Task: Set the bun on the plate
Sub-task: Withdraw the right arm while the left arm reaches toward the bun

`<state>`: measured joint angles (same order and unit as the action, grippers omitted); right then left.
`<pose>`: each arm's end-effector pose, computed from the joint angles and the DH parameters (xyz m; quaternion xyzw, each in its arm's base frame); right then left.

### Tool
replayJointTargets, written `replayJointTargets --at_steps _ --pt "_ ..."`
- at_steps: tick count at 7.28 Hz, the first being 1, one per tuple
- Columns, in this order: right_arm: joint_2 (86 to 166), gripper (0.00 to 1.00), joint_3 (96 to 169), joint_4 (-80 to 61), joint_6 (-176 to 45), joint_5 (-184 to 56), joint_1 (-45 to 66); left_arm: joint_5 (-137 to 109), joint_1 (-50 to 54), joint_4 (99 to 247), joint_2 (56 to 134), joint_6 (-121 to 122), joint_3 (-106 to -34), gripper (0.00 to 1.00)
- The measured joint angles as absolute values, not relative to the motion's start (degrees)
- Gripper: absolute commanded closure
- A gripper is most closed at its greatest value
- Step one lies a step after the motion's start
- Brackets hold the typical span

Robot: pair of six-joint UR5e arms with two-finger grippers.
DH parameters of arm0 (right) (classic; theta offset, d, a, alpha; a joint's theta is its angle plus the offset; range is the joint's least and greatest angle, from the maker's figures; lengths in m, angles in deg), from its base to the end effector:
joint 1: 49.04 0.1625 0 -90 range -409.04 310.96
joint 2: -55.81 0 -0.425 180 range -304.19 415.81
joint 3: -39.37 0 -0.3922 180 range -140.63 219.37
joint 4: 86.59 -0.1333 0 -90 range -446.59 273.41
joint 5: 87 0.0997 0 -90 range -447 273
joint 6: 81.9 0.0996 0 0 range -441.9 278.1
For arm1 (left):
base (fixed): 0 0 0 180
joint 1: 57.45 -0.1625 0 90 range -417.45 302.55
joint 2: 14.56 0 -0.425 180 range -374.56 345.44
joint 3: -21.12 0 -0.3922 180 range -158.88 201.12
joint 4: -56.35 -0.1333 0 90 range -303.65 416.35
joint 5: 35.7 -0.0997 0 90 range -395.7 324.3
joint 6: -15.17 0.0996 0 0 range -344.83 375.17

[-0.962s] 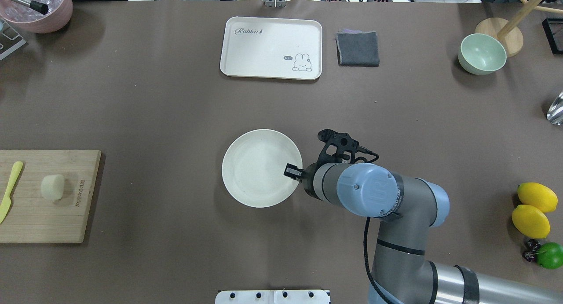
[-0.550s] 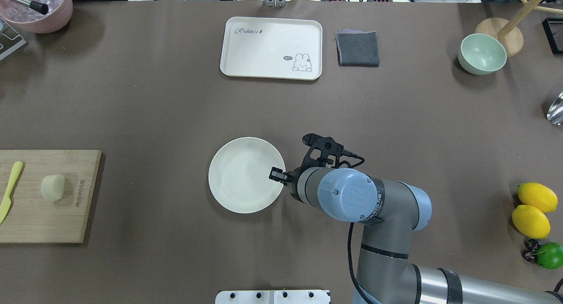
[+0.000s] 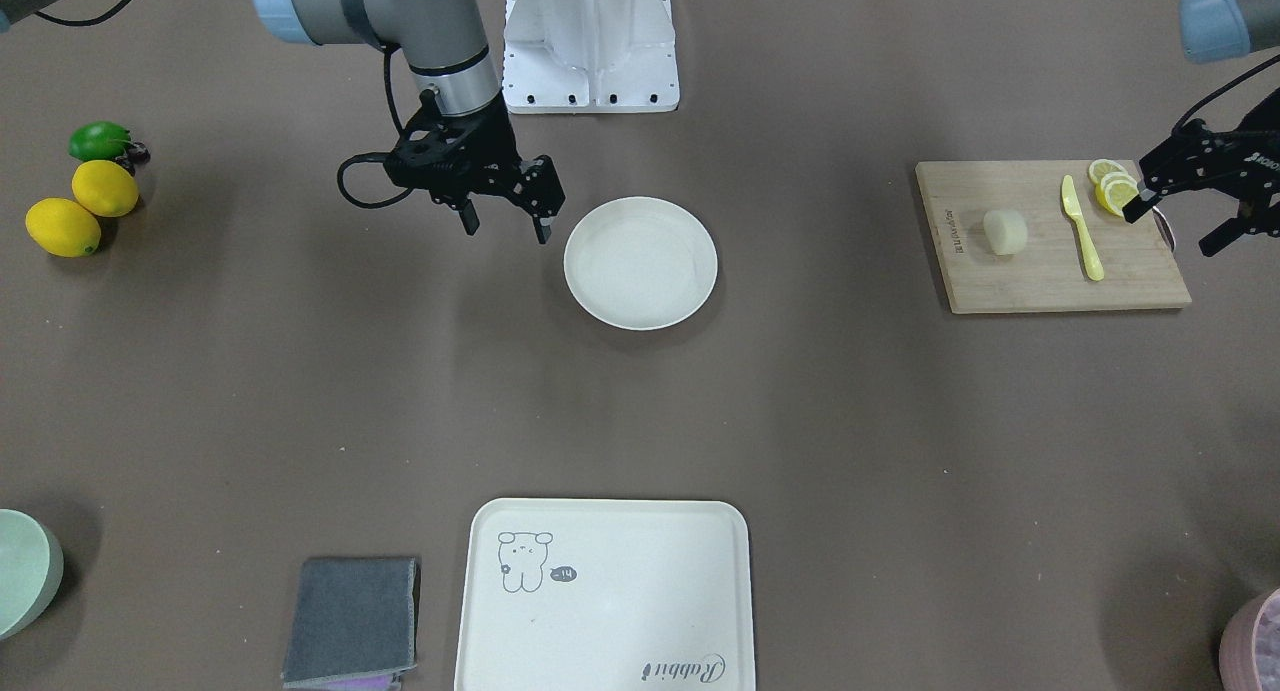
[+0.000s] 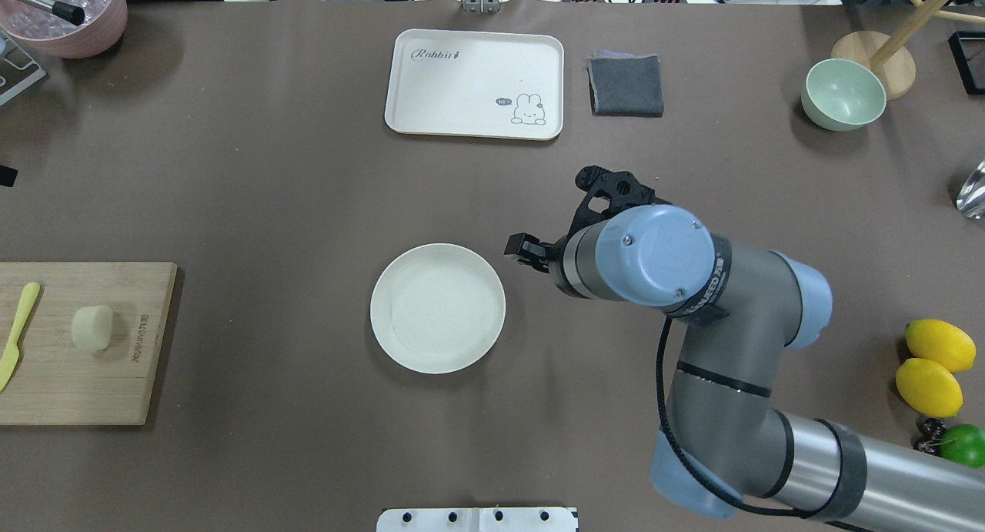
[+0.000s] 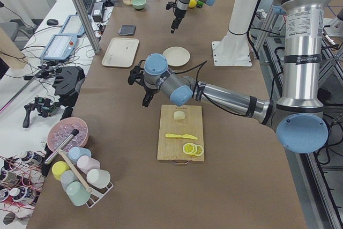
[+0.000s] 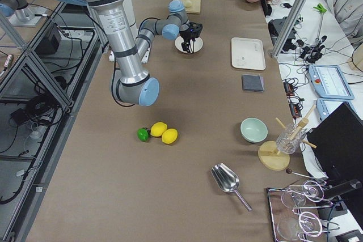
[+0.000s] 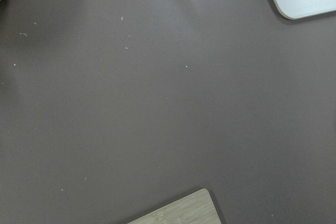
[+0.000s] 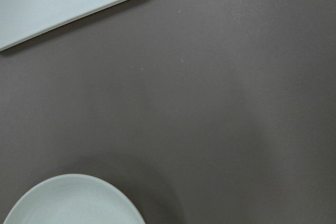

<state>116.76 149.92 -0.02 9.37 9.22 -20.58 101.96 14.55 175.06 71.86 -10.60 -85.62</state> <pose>-0.4688 -0.3935 0.2152 0.0576 -0.4447 0.2058 0.8698 0.0898 -0.4696 0.4808 0.1626 0.4720 0.0861 0.8622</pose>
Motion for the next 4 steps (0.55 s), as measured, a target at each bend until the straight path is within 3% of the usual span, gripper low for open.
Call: replayJointTargets --at_steps 4 --pt "126.9 0.00 155.1 3.5 -16.4 27.4 0.5 86.8 -3.0 189.4 62.5 -29.1 -85.4 0.04"
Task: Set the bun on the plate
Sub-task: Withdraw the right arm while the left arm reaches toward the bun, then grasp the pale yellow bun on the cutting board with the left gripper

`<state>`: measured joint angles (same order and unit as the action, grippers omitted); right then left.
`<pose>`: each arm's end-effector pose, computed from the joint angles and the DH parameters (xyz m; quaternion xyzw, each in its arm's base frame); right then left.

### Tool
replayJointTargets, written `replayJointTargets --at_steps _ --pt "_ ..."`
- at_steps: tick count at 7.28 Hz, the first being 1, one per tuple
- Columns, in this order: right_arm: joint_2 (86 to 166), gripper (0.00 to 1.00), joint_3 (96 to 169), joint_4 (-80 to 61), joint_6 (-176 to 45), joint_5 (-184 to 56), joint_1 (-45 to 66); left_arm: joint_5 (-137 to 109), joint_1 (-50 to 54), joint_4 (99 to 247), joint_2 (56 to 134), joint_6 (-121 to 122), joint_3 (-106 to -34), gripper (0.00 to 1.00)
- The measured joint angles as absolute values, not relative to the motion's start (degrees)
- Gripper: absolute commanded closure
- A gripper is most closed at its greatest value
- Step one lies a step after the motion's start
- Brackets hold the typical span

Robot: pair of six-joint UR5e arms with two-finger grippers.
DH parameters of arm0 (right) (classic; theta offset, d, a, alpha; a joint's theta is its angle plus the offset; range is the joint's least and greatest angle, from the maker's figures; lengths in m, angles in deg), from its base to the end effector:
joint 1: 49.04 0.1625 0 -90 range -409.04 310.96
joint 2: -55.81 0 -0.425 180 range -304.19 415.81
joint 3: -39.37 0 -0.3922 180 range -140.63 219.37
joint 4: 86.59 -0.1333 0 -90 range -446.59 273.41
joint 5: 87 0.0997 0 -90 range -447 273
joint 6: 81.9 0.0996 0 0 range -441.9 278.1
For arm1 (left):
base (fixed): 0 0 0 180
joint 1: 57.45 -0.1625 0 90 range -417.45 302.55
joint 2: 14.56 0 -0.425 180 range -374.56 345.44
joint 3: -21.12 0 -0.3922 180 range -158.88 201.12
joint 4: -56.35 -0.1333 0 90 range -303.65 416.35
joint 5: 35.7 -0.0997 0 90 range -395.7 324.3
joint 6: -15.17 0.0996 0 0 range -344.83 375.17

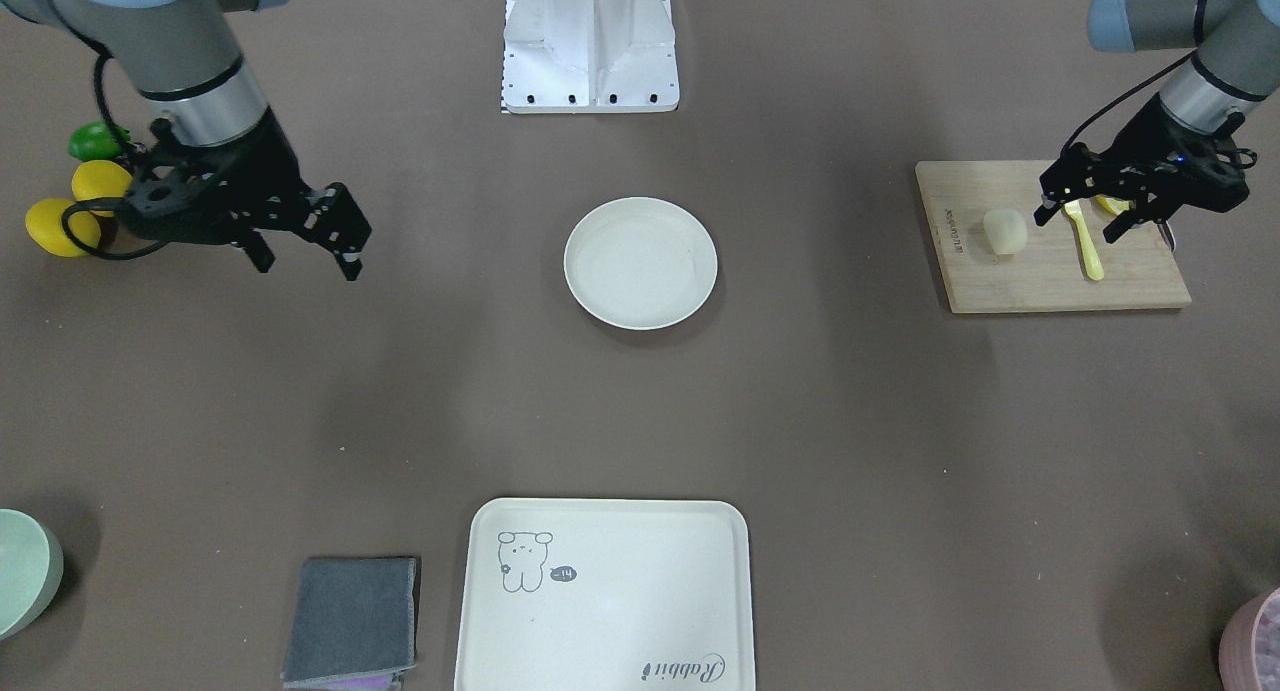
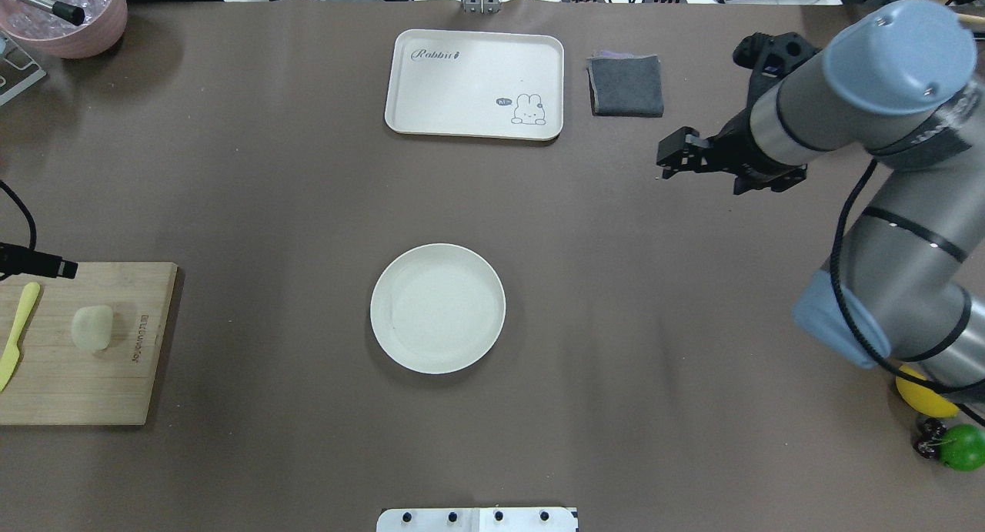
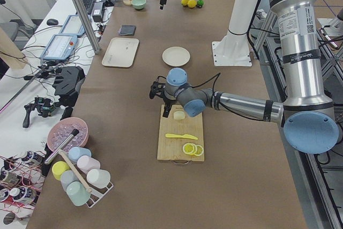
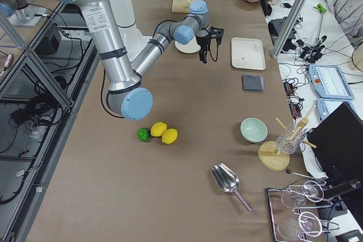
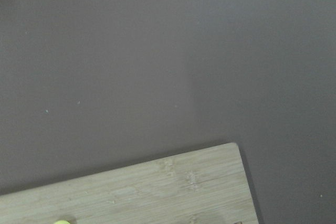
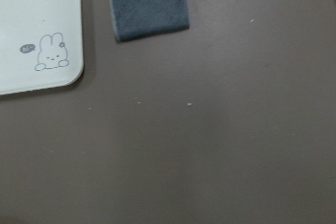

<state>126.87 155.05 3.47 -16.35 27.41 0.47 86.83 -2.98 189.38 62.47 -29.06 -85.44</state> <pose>-0.2882 -0.4795 0.2837 0.0666 -0.4137 0.1180 0.9003 0.1824 -0.3927 0.5373 0.1266 0.4410 0.0436 0.8875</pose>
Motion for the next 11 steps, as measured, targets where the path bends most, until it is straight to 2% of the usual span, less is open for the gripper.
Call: replayJointTargets --at_steps 1,3,4,5,7,8,10,11 --pt "129.5 0.00 155.5 3.5 -23.2 31.0 5.1 82.4 -7.7 191.5 61.2 -33.0 -85.2 0.05" --pt "134.1 0.00 156.2 3.4 -34.0 37.3 13.1 76.4 -13.6 193.5 60.2 -36.6 -83.9 0.24" --pt "135.3 0.00 156.4 3.4 -36.5 38.4 14.8 75.4 -14.5 194.8 60.1 -37.0 -82.6 0.38" --pt "135.8 0.00 156.4 3.4 -37.5 38.8 15.5 75.0 -14.9 195.9 60.1 -37.1 -81.5 0.48" --pt "136.1 0.00 156.4 3.4 -37.9 38.9 15.8 74.9 -15.7 196.7 60.2 -36.9 -81.0 0.49" --pt "136.1 0.00 156.4 3.4 -38.0 38.9 15.8 74.9 -16.0 197.1 60.3 -36.9 -81.0 0.54" --pt "136.1 0.00 156.3 3.3 -38.0 38.9 16.0 75.1 -16.2 198.1 60.4 -37.1 -81.6 0.56" --pt "136.1 0.00 156.3 3.3 -38.1 38.9 16.2 75.5 -16.2 198.2 60.9 -37.3 -82.7 0.60"
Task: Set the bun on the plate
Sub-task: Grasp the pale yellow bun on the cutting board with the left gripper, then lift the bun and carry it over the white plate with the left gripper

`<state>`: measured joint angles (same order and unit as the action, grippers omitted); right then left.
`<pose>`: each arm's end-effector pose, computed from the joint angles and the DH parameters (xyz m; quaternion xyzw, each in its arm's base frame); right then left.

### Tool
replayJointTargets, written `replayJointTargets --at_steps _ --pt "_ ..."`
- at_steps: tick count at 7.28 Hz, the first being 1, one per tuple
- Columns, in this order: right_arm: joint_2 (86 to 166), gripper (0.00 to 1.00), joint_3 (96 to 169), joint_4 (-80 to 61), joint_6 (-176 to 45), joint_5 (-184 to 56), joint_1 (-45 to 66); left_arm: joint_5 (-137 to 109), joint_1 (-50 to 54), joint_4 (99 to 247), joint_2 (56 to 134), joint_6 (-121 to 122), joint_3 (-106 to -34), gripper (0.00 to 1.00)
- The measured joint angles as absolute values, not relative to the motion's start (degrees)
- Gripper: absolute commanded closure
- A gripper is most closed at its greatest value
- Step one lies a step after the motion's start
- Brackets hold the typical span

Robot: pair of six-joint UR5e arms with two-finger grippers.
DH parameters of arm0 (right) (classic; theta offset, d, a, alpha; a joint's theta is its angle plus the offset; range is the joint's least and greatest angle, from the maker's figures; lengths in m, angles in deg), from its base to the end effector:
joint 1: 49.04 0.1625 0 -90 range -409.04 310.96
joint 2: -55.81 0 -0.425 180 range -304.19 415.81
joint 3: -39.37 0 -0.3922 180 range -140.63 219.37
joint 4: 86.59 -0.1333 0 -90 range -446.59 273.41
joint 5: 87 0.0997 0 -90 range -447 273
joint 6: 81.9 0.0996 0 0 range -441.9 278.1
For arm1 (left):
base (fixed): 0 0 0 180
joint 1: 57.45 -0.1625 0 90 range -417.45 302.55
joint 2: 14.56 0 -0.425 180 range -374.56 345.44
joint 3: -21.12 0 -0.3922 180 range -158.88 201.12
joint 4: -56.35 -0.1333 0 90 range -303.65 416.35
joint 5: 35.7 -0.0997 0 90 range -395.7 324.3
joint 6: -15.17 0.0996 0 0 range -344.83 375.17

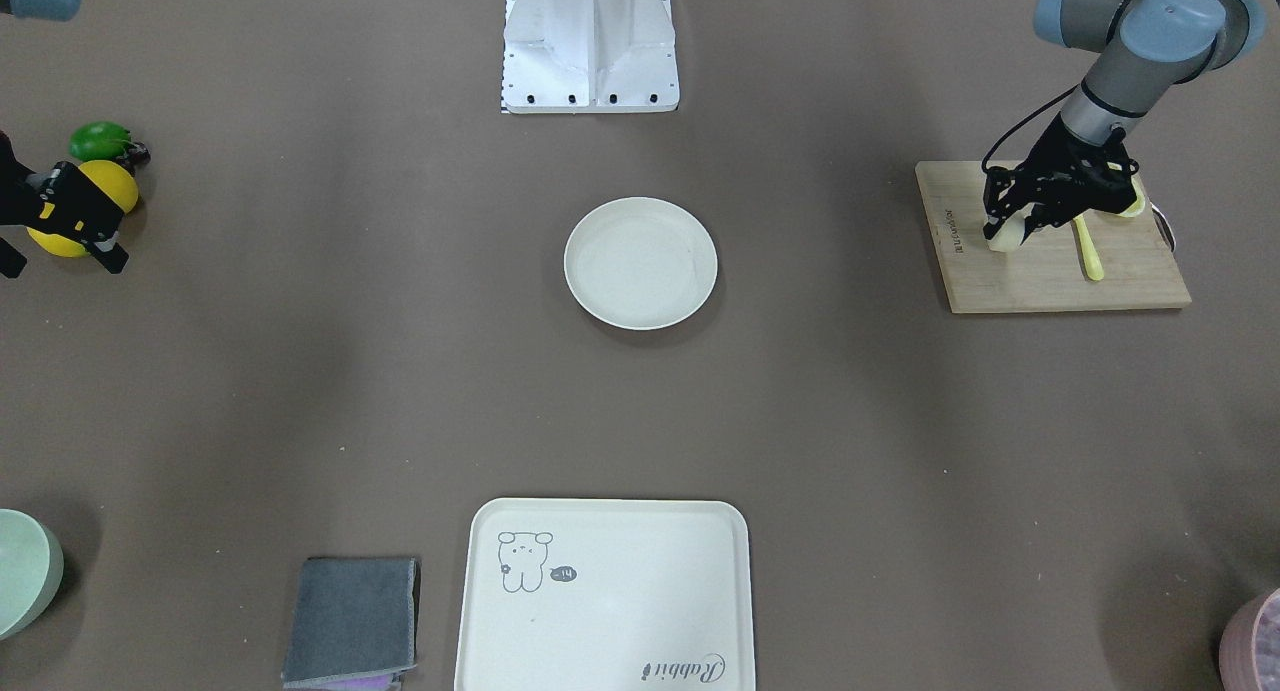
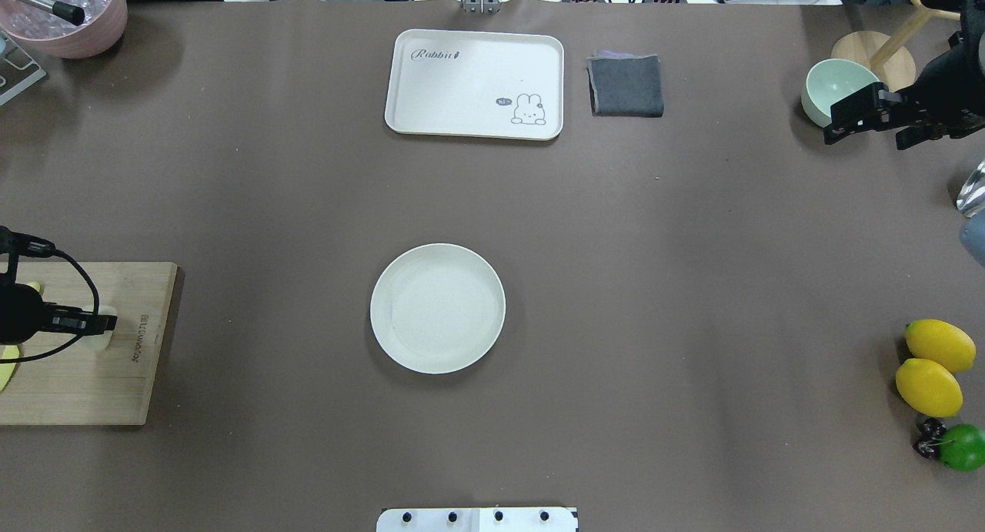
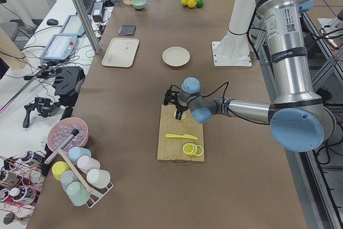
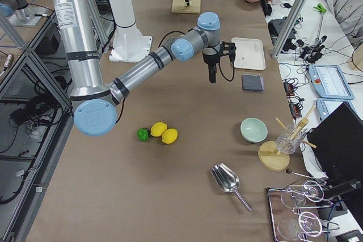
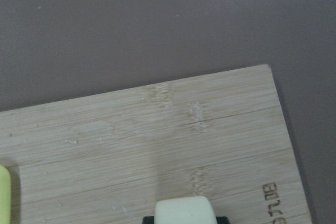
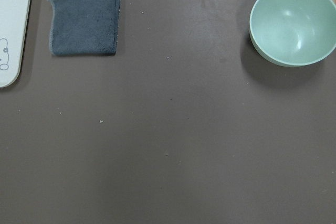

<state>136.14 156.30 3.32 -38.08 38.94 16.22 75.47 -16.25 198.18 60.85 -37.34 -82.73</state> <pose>-0.1473 -0.4985 0.3527 0.0824 -0.4106 0.0539 0.9065 0.2519 -0.3499 0.5596 0.1406 0.4329 0.0505 0.8890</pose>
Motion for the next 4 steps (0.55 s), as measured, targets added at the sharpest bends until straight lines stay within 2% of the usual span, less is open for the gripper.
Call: replayJointTargets --at_steps 2,4 --pt "136.4 0.00 156.3 3.3 -38.2 39.0 16.9 77.0 -16.2 198.1 63.9 -39.9 -84.4 0.60" --pt "138.2 0.00 156.2 3.3 -40.2 39.2 18.4 78.5 -16.5 197.6 71.7 -47.3 -84.3 0.60"
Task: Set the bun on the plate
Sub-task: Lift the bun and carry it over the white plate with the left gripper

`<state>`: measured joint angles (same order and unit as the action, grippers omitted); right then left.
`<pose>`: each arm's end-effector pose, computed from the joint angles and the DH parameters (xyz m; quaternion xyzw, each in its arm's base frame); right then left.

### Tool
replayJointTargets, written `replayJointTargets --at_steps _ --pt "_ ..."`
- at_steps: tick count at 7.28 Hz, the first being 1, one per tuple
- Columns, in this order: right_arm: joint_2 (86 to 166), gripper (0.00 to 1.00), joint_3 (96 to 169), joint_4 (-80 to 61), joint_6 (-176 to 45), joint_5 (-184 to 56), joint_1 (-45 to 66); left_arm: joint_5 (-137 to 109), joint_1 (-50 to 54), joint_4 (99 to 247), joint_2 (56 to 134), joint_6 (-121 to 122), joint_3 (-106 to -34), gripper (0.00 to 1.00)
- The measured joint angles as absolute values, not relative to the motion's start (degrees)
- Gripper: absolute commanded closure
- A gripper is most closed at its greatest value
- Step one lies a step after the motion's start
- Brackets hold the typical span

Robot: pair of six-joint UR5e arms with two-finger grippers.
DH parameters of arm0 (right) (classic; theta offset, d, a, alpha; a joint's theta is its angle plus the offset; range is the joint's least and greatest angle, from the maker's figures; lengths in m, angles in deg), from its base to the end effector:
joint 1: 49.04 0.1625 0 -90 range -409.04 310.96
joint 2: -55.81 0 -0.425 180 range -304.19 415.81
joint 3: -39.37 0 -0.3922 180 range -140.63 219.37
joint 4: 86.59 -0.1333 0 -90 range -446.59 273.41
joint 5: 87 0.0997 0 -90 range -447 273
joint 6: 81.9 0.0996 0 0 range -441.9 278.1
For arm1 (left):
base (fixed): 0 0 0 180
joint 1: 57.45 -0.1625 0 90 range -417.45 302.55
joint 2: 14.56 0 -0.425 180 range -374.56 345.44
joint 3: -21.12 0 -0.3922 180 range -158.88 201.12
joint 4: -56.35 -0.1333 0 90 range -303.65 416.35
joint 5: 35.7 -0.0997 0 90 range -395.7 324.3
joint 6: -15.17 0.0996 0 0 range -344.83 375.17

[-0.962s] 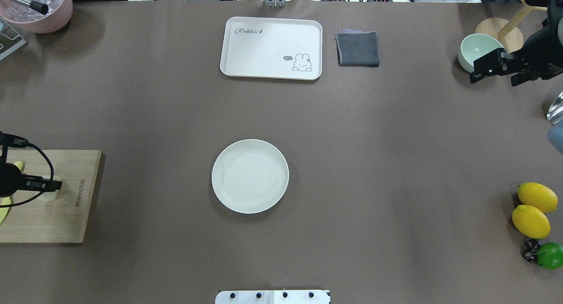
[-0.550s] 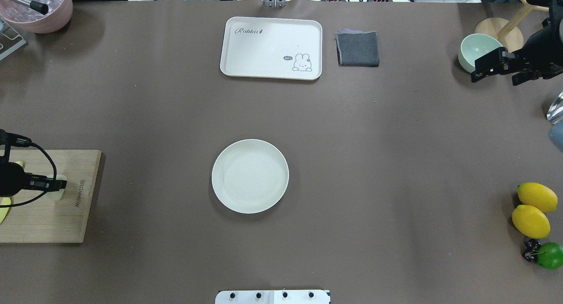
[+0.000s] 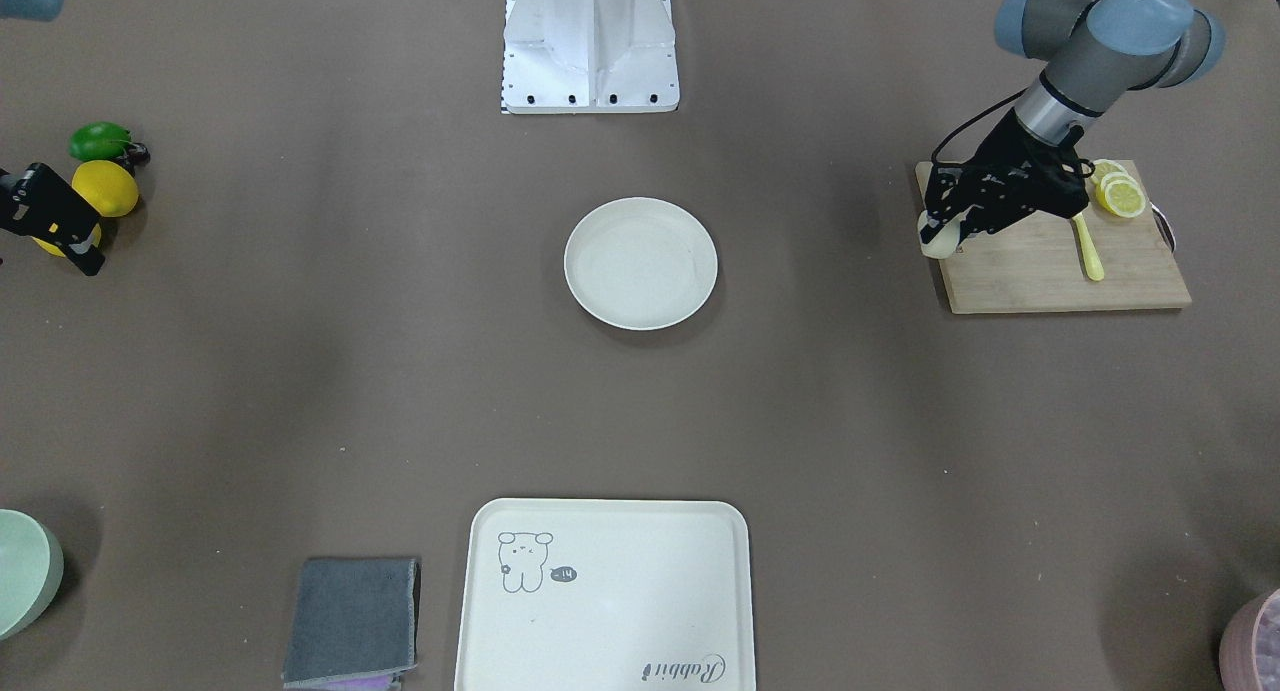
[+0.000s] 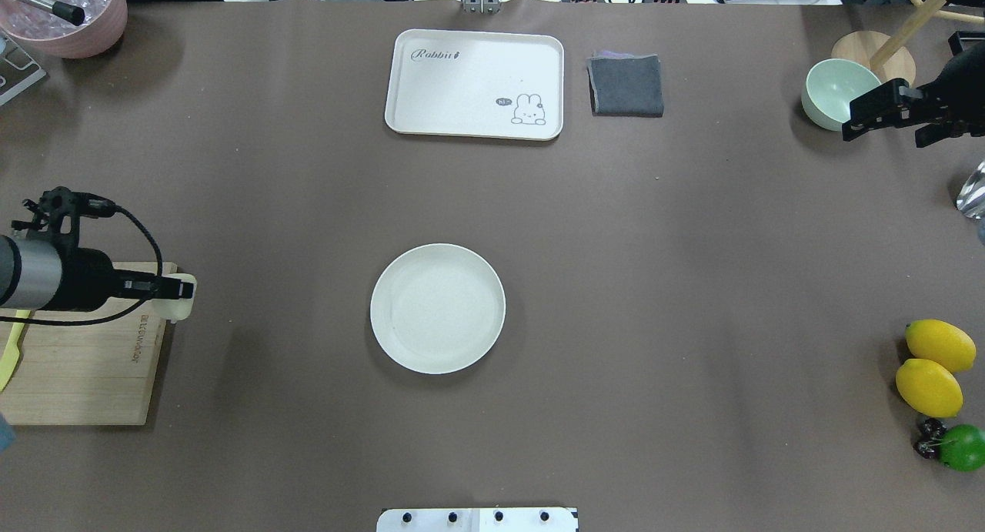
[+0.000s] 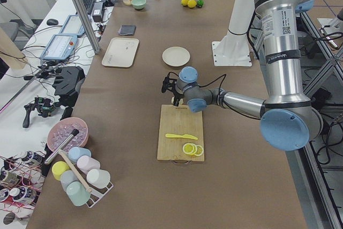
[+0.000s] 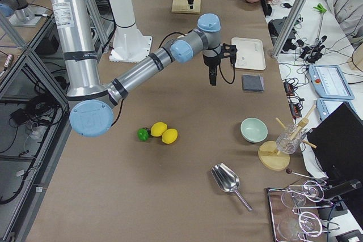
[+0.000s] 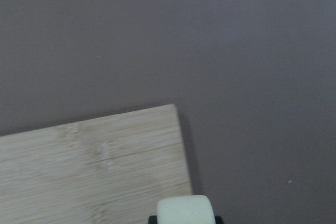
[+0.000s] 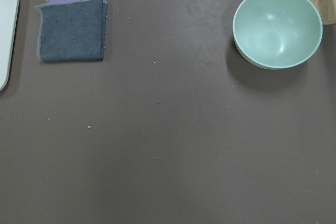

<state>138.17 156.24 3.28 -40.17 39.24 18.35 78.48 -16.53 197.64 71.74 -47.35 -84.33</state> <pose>-0.1264 -0.4970 0.3709 0.0814 -0.4020 0.0594 0.9101 0.3042 -0.3861 0.4591 0.1397 0.5232 0.0112 0.8406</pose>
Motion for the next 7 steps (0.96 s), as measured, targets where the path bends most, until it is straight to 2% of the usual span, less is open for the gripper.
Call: replayJointTargets --at_steps 4,6,7 --pt "149.9 0.00 154.3 3.5 -66.0 44.3 31.2 72.5 -25.6 183.6 93.7 -59.6 -83.4 0.60" --pt "154.5 0.00 151.6 3.6 -78.3 45.1 37.8 64.1 -32.8 179.1 102.4 -63.5 -79.1 0.60" --pt "155.6 0.00 150.8 3.7 -81.3 45.2 39.5 61.8 -34.7 178.7 104.6 -64.1 -76.7 0.56"
